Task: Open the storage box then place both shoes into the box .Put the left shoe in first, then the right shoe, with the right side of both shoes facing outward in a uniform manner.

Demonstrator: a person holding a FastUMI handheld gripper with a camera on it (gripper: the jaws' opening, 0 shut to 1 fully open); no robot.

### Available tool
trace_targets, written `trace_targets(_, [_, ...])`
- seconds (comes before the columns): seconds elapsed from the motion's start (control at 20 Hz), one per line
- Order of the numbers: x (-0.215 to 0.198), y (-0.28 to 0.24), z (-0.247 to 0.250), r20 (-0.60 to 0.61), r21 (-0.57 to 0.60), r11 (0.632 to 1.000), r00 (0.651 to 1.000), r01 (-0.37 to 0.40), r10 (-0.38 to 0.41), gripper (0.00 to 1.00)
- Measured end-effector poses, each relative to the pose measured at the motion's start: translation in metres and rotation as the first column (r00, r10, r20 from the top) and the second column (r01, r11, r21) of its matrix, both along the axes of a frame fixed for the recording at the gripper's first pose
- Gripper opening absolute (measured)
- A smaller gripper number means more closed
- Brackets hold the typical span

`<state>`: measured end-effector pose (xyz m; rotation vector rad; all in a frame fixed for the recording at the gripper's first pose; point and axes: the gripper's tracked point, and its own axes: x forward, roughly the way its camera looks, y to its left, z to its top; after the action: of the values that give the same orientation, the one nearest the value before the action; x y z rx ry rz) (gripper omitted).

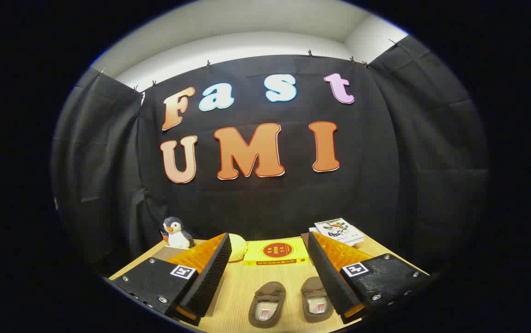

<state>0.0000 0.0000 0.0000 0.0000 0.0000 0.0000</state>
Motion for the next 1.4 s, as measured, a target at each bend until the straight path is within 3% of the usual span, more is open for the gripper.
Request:
trace_targets(0.4, [0.025,0.019,-0.008,-0.036,0.024,0.993,0.993,-0.113,0.114,0.99])
trace_targets(1.0, [0.042,0.028,-0.034,-0.088,0.049,0.987,0.984,-0.154,0.158,0.99])
trace_targets(1.2, [0.051,0.036,-0.061,-0.150,0.144,0.969,0.964,-0.200,0.221,0.99])
trace_targets(1.4, [0.064,0.051,-0.098,-0.234,0.352,0.904,0.912,-0.243,0.336,0.98])
